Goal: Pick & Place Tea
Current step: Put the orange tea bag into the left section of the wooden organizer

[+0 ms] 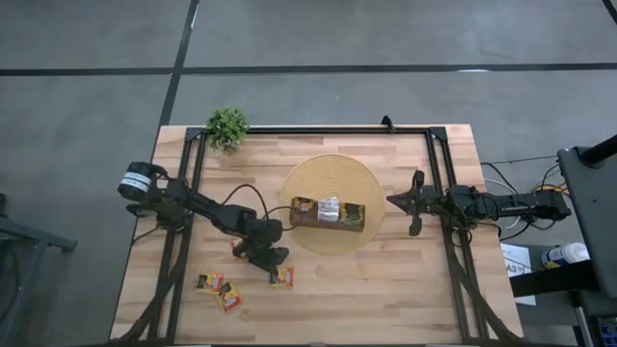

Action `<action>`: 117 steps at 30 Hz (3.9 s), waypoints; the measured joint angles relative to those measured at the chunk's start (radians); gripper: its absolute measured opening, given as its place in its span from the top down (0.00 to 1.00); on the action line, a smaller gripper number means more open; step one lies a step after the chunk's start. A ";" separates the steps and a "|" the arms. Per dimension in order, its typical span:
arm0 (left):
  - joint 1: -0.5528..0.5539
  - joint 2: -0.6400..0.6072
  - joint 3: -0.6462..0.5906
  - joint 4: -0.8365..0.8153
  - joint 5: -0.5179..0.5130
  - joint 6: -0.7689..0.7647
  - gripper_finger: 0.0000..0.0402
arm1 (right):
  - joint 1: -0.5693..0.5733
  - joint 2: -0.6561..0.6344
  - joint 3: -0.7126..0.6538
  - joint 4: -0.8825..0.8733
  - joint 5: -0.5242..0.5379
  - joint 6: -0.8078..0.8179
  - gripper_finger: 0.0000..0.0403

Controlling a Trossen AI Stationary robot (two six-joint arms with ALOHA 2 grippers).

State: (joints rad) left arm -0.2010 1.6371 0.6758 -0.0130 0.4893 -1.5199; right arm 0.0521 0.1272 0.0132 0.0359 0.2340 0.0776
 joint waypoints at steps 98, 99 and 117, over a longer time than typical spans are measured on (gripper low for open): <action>0.180 -0.192 0.090 -0.544 -0.001 0.815 0.46 | 0.000 0.000 0.000 0.000 0.000 0.000 0.98; 0.180 -0.189 0.090 -0.544 0.004 0.822 0.46 | 0.000 0.000 0.000 0.000 0.000 0.000 0.98; 0.184 -0.056 0.090 -0.515 0.017 0.917 0.48 | 0.000 0.000 0.000 0.000 0.000 0.000 0.98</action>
State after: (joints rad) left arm -0.0170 1.5807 0.7662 -0.5276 0.5058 -0.6025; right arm 0.0521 0.1268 0.0132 0.0357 0.2341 0.0776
